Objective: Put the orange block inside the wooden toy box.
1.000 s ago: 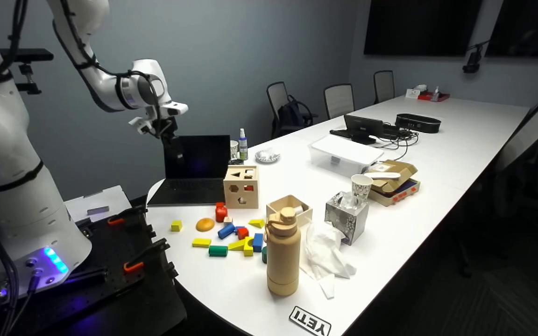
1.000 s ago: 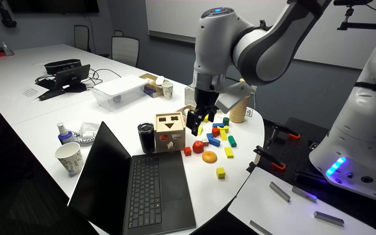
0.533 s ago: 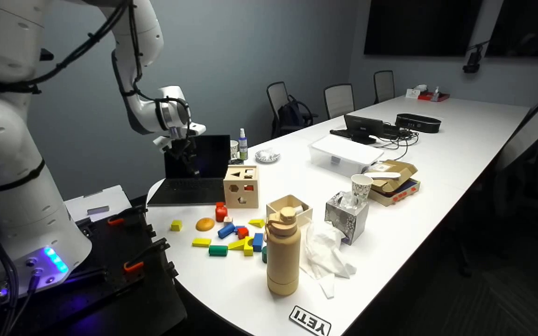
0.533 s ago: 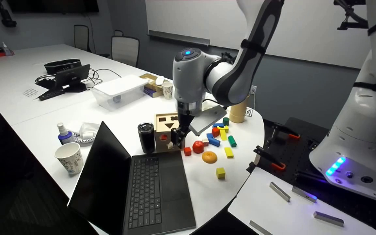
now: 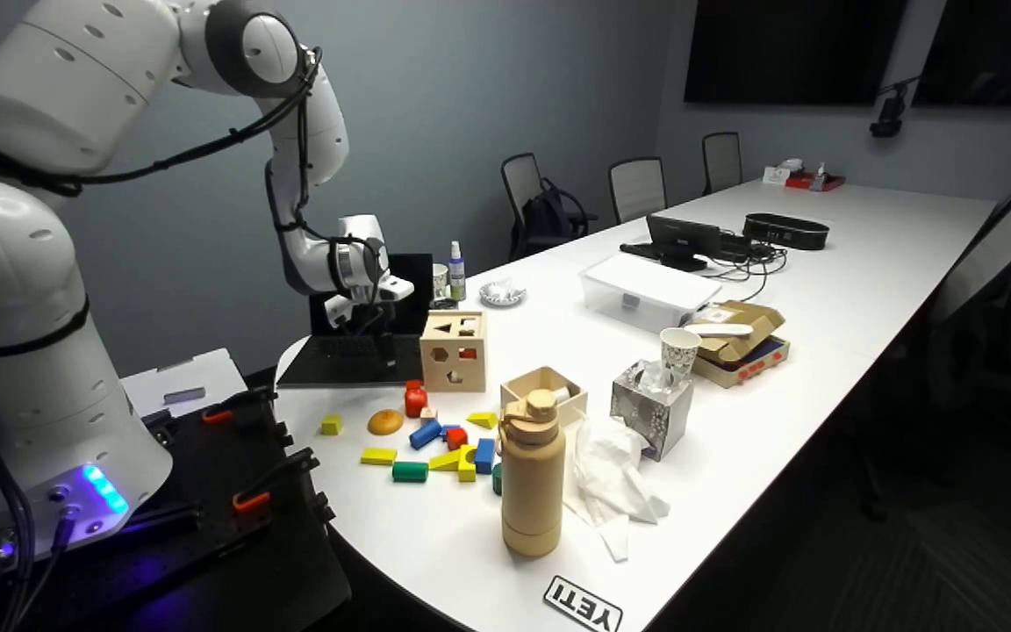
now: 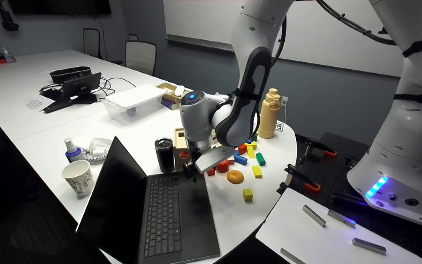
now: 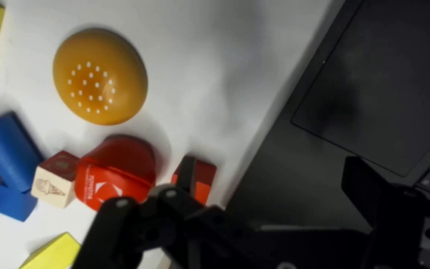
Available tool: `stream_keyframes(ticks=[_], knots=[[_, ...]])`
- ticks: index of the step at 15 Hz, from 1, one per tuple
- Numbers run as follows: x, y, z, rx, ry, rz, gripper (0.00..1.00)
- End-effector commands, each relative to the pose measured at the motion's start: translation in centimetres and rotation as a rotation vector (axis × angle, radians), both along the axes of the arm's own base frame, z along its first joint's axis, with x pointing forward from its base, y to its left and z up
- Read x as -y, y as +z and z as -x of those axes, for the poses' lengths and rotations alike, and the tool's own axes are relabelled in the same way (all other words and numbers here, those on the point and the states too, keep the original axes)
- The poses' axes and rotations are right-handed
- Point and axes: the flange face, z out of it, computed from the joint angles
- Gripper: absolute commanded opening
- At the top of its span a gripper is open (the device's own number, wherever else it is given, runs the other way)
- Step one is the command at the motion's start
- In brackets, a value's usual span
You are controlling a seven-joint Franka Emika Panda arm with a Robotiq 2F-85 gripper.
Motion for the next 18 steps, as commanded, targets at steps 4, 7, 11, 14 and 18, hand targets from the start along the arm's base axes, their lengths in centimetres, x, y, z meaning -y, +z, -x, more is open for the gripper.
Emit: stream_keyframes(ticks=[4,7,11,14,18], knots=[[-0.7,-0.9,1.8,0.027,-0.11,0.064,1.0],[-0.7,-1.3,3.2,0.034,-0.152,0.101,1.0],[0.2,-1.9,3.4,0.064,-0.206,0.125,1.0],[1.3,-1.8,2.4,0.099,-0.226,0.127,1.0],[2.9,-2.0,0.9,0.139,-0.249,0.111,1.0]])
